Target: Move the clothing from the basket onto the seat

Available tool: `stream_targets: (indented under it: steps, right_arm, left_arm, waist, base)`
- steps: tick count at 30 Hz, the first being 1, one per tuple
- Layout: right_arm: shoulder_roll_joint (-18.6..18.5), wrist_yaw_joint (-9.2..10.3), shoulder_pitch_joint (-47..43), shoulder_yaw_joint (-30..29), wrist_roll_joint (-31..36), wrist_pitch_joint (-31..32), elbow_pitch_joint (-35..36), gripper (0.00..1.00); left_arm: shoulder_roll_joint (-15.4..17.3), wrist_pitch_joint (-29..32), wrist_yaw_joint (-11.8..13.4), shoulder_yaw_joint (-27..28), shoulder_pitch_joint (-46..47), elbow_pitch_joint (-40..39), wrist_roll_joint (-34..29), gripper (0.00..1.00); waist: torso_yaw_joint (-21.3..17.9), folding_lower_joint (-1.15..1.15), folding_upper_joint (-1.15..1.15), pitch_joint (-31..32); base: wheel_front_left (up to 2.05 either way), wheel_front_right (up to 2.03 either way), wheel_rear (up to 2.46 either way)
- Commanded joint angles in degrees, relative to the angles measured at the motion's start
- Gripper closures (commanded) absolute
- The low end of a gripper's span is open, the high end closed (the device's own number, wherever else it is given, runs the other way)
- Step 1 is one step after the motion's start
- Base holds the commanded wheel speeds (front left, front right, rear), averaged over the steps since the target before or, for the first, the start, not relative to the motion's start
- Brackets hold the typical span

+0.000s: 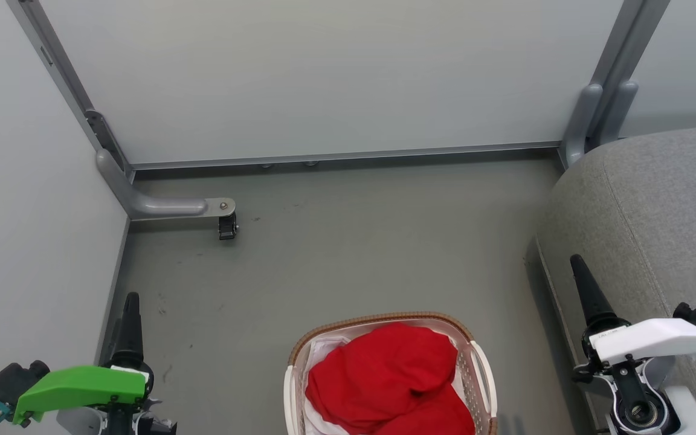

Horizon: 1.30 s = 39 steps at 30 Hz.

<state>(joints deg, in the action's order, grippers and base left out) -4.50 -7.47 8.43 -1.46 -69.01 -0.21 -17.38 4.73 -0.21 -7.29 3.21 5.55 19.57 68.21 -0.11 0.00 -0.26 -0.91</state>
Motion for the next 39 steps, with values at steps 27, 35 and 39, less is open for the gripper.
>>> stream_targets:
  steps: [27,35,39]
  right_arm:
    - [-1.4,-0.02,4.1,3.6,28.0,-5.8,-2.2,0.0]
    - [-1.6,-0.03,4.7,4.5,35.1,-7.2,-3.1,0.0]
    - [-1.6,-0.03,4.6,4.7,38.4,-7.8,-3.3,0.0]
  left_arm:
    - [1.0,-5.8,-0.2,-1.1,2.3,1.8,-27.8,0.0]
    - [1.2,-7.1,0.2,-1.8,2.6,2.7,-34.4,0.0]
    - [1.3,-7.8,0.4,-2.1,2.3,2.8,-37.2,0.0]
  waist:
    - [0.0,0.0,0.11,-0.4]
    - [-0.1,0.0,0.13,-0.4]
    - [-0.1,0.0,0.14,-0.4]
  base:
    - [0.0,0.0,0.0]
    - [0.0,0.0,0.0]
    - [0.0,0.0,0.0]
